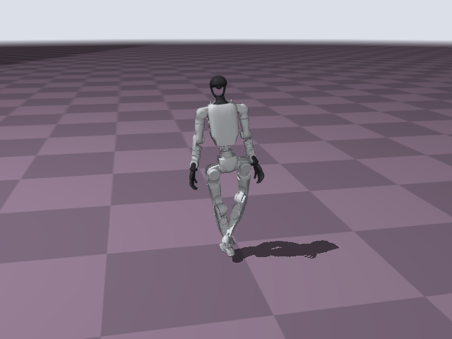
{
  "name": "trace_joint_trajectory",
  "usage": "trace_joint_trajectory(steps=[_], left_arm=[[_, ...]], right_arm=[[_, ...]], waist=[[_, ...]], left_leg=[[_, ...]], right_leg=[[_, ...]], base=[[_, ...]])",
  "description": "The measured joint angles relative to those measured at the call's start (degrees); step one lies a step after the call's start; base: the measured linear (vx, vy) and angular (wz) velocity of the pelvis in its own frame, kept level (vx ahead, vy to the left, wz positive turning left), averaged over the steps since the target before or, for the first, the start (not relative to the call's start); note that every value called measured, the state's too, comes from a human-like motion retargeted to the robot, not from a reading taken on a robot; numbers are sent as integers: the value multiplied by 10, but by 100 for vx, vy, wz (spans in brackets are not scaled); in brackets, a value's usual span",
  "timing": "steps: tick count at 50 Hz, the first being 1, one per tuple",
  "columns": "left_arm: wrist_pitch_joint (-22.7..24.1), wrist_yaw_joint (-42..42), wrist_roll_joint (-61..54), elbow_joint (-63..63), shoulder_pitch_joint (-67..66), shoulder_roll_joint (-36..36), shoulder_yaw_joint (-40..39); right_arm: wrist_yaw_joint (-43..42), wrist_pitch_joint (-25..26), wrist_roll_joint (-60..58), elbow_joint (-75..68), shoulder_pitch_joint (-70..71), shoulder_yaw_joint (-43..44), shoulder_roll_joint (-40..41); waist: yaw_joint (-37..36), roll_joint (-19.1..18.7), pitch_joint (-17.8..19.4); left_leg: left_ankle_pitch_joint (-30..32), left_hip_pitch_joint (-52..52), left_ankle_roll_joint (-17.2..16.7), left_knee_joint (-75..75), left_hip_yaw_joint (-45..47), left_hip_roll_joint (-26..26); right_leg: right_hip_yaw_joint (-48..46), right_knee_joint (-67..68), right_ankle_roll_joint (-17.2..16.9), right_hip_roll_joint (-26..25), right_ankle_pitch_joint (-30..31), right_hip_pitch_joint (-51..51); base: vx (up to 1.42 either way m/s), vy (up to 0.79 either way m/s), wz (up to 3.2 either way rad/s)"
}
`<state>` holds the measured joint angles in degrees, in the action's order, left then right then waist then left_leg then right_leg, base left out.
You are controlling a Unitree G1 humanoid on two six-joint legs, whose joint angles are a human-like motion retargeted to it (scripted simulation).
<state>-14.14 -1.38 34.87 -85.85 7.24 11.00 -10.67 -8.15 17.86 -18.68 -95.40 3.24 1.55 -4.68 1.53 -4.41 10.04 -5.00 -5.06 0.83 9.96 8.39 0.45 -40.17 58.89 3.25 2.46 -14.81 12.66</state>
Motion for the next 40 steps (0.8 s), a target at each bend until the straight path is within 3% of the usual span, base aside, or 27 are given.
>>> trace_joint_trajectory(steps=[4,10,13,18,21,24,27,31,35,40], left_arm=[[9,1,11,16,59,33,18],[11,12,-2,31,123,55,20],[22,14,-5,49,126,43,14],[40,-12,18,51,98,12,25],[48,-53,42,39,65,3,26],[40,-74,50,23,18,-11,18],[31,-74,57,2,-29,-22,16],[35,-84,81,-9,-73,-24,22],[30,-99,91,-16,-93,-15,26],[27,-80,70,-8,-94,-18,4]], right_arm=[[78,10,-19,-6,-28,7,-1],[179,17,-73,-20,-47,-15,4],[205,21,-113,-20,-47,-28,3],[193,46,-163,-20,-43,-18,-6],[173,70,-154,-20,-22,-10,-20],[163,71,-128,-16,6,3,-36],[160,61,-91,8,25,23,-44],[139,34,-36,51,48,45,-37],[132,23,-18,79,76,39,-26],[126,14,-37,103,111,13,-14]], waist=[[33,22,5],[65,60,10],[69,68,6],[57,58,-15],[38,56,-17],[29,46,-15],[16,45,-13],[-8,56,-4],[-25,58,-4],[-74,58,-9]], left_leg=[[-4,18,-1,-29,6,-10],[-20,56,37,-64,-14,-46],[-34,75,63,-67,-21,-58],[-60,93,137,-38,-60,-69],[-73,95,142,16,-61,-54],[-29,100,142,73,-27,-41],[67,93,142,157,17,-27],[135,-3,142,390,5,-12],[33,-105,142,572,10,14],[-50,-191,142,575,52,16]], right_leg=[[-23,-41,22,27,-73,103],[34,-118,44,49,-130,224],[59,-127,52,51,-122,234],[65,-136,68,32,-211,190],[89,-169,83,-15,-215,153],[105,-202,75,-39,-220,107],[122,-260,59,-50,-235,41],[141,-357,57,-60,-232,-41],[137,-442,52,-72,-211,-96],[128,-515,44,-78,-177,-136]], base=[[32,-8,35],[33,-12,26],[45,-8,-8],[60,-15,-26],[62,-44,-75],[54,-15,-73],[74,-21,-55],[44,-17,-23],[26,4,15],[17,18,-18]])
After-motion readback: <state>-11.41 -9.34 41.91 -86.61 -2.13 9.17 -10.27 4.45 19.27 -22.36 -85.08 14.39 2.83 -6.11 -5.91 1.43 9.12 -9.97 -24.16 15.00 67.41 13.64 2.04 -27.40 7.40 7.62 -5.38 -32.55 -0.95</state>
